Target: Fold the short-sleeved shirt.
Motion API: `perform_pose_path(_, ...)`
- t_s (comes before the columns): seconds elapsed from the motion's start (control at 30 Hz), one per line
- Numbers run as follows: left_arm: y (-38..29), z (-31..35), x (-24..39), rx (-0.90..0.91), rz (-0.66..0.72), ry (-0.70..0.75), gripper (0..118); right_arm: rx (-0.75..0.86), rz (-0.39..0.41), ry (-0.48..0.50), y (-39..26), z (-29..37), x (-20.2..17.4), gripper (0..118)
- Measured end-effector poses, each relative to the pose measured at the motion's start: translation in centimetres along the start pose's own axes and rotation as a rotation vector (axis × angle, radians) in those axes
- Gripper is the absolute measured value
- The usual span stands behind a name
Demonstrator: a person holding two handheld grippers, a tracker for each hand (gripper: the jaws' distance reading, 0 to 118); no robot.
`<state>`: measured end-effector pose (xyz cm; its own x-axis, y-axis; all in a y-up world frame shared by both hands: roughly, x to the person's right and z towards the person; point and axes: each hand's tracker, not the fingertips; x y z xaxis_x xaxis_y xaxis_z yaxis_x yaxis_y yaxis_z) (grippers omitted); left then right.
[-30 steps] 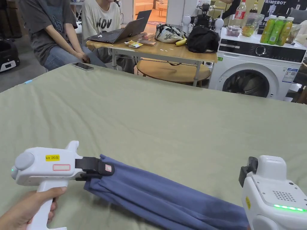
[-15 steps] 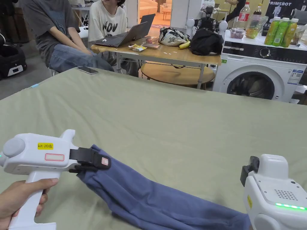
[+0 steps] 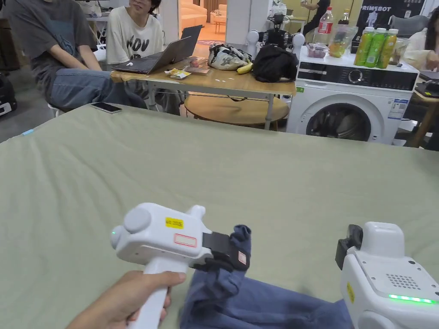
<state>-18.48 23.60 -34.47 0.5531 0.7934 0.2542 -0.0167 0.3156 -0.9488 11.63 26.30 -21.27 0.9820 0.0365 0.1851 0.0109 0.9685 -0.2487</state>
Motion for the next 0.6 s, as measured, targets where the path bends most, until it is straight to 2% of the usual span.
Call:
perform_pose_path(0.2,-1.9,-6.7,0.0,-0.11,0.029,0.202,0,-0.021,0.002,-0.02,-0.6,0.3,1.1,0)
perform_pose_path(0.3,-2.8,-8.2,-0.6,-0.127,0.047,0.252,3,-0.036,0.001,-0.028,-0.8,0.3,1.5,0)
perform_pose_path(0.5,-2.8,-7.9,-0.6,-0.104,0.073,0.17,42,-0.048,-0.003,-0.036,-1.2,0.2,1.9,0)
perform_pose_path(0.6,-2.8,-6.0,0.7,-0.106,0.028,0.163,44,-0.05,-0.002,-0.034,-1.2,0.2,2.0,0)
